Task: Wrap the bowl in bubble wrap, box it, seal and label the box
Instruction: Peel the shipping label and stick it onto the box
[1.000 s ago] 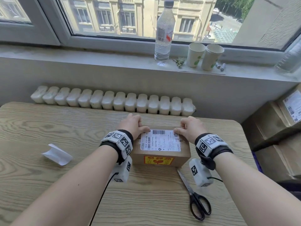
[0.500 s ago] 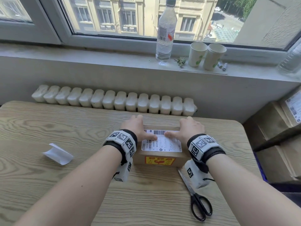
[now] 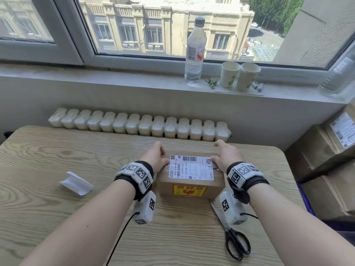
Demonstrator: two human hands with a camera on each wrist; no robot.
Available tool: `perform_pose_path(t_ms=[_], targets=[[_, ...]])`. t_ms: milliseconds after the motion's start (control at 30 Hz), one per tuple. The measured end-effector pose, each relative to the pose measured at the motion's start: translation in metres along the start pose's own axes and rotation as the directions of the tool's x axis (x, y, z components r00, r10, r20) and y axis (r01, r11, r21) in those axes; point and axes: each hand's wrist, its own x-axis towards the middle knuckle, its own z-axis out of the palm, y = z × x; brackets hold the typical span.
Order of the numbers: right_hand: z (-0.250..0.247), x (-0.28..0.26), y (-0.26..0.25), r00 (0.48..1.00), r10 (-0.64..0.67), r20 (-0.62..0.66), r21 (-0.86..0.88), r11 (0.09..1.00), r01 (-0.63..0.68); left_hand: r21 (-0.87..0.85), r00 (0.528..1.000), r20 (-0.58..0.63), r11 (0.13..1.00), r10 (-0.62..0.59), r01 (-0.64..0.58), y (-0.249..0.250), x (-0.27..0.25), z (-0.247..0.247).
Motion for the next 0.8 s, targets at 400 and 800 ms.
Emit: perform_pose_path(t_ms=[400, 800], targets=[[0.016, -0.008, 0.002, 0.961, 0.252, 0.114, 0.168, 0.948, -0.269, -0.237, 0.921, 0.306, 0.917, -0.242, 0.320, -0.013, -0.027, 0.004], [0.001, 0.007, 0.002, 0.939, 0.181, 0.292, 0.266, 0.928, -0.262, -0.520, 0.976, 0.215, 0.844, -0.023, 0.135, 0.011, 0.007, 0.006]])
